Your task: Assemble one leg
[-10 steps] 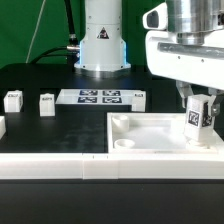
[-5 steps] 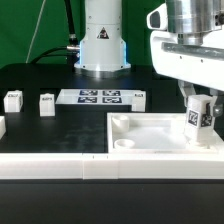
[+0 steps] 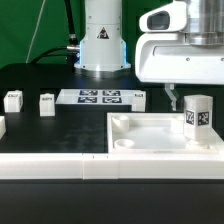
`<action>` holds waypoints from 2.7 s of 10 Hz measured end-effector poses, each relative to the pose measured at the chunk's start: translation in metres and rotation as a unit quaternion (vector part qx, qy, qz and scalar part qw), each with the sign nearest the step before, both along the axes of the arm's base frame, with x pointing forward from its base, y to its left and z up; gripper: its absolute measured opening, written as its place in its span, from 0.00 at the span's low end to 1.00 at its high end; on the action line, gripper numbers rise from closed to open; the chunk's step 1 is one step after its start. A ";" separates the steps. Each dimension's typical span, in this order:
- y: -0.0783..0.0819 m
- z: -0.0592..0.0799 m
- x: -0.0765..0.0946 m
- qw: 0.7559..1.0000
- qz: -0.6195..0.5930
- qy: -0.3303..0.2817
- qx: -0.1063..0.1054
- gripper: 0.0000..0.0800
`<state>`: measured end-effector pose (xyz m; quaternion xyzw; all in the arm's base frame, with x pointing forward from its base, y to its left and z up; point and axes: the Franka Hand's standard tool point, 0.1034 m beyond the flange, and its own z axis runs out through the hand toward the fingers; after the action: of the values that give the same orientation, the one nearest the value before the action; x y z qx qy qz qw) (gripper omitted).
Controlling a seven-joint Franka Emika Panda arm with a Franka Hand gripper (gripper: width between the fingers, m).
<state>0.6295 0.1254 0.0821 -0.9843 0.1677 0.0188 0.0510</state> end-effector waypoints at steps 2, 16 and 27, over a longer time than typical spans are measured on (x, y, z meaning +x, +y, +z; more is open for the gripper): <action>-0.003 0.001 0.002 0.991 0.129 -0.020 -0.003 0.81; -0.009 -0.004 0.007 0.999 -0.041 0.002 -0.001 0.36; -0.008 -0.004 0.005 0.938 -0.346 0.034 -0.002 0.68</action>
Offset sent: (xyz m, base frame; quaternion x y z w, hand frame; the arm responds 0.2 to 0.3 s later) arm -0.0134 0.0028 0.0028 0.0113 0.0021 -0.1311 0.9913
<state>0.6344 0.1178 0.0779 -0.8646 0.4993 0.0326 0.0466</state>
